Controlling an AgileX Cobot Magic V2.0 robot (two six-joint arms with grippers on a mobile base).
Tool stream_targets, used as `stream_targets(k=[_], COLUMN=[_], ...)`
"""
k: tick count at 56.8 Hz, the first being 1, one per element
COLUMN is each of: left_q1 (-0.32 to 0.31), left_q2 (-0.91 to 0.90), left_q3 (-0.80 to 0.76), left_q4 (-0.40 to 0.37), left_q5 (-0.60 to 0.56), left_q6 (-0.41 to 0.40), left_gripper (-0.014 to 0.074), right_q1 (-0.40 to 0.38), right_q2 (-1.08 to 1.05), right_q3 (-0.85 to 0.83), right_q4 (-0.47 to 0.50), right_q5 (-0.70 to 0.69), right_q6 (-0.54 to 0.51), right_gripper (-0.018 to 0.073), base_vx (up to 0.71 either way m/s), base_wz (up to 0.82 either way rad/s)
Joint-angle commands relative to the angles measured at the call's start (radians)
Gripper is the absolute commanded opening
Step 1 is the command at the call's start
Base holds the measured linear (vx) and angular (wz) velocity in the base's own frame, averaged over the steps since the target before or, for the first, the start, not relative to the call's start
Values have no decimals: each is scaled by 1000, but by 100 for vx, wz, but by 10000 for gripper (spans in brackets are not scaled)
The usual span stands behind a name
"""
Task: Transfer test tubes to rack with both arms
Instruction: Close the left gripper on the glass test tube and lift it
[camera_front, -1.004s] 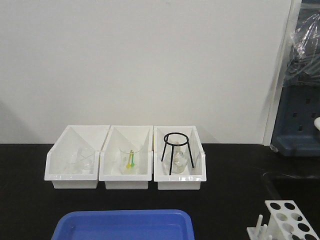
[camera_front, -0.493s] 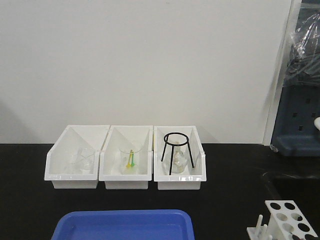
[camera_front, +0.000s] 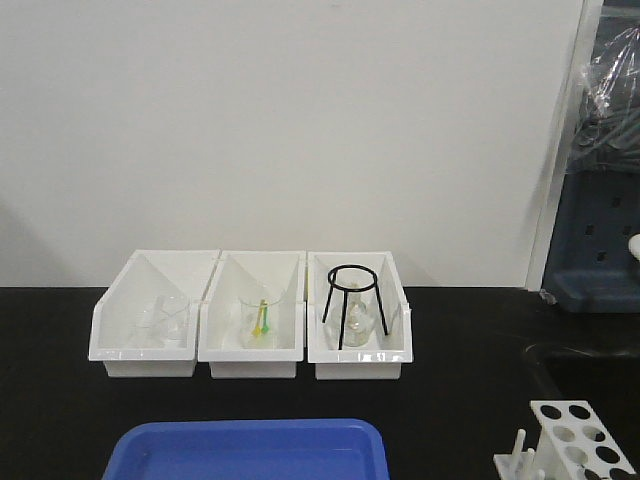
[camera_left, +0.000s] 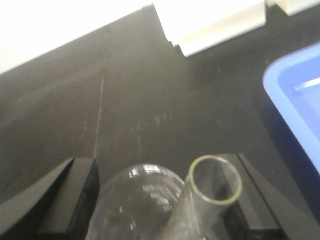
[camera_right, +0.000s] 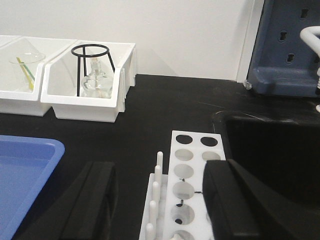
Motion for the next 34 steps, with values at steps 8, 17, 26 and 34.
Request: stream_targets(k=[8, 17, 26, 34], left_q1=[-3, -3, -3, -3], left_q2=[-15, -15, -14, -14], left_q3=[-33, -32, -32, -32], left_q4=[-6, -6, -6, -6], left_q5=[-42, -2, -8, -13], left_q6=[-13, -13, -13, -13], left_gripper=[578, 571, 494, 382], right_q1=[-2, -2, -2, -2], right_q2=[4, 4, 4, 4], right_q3=[-36, -36, -36, -36], right_q4=[-2, -2, -2, -2], right_q5=[-83, -83, -83, -83], right_q6=[-3, -3, -3, -3], right_gripper=[456, 456, 456, 456], base_vx=[0, 0, 0, 0], base_wz=[0, 0, 0, 0])
